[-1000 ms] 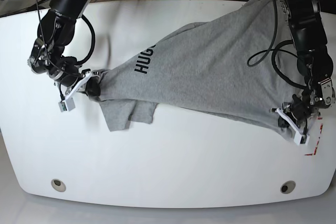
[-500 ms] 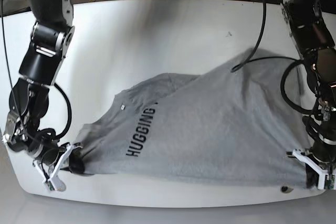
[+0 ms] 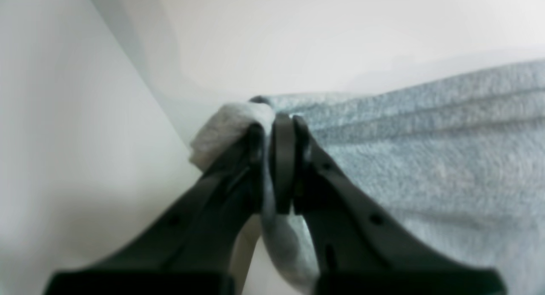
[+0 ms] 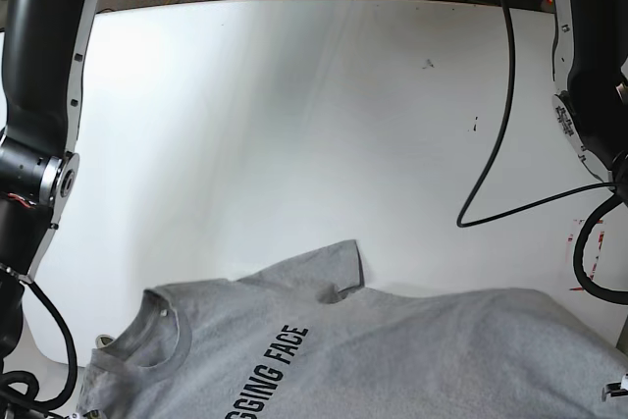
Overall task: Fold the T-shirt properly
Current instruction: 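Lift the shirt with both grippers and shake it out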
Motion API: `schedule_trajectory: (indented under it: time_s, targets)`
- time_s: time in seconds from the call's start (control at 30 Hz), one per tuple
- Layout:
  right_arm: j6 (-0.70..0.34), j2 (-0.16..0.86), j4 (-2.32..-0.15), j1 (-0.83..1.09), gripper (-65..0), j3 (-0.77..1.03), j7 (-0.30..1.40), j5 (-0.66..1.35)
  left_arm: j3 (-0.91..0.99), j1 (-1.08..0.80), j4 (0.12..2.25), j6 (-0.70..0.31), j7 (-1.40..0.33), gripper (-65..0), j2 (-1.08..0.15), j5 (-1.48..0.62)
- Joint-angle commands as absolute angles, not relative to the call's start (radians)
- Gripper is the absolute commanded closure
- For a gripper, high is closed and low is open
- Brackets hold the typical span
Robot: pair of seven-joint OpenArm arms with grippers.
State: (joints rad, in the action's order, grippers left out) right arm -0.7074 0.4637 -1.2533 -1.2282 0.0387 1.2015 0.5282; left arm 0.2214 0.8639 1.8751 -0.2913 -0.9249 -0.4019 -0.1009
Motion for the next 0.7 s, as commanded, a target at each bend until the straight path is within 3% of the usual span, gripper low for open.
schedule_trajectory:
  time_s: [0.0,0.2,0.33,0.67]
  targets:
    - [-0.698,0.486,-1.267,-1.265,0.0,0.047,1.236,0.506,0.229,0.880,1.886,-0.278,-0.911,0.0,-0.412,-0.077]
    - [-0.698,0.503,-1.348,-1.132,0.0,0.101,1.280,0.576,0.231,0.736,1.919,-0.311,-0.912,0.0,-0.412,-0.081]
    - [-0.698,0.521,-1.415,-0.969,0.0,0.150,1.287,0.611,0.266,0.584,1.968,-0.372,-0.912,0.0,-0.404,-0.081]
    - [-0.698,0.483,-1.615,-0.473,0.0,0.372,1.287,0.616,0.378,0.243,2.003,-0.378,-0.911,0.0,-0.326,-0.081]
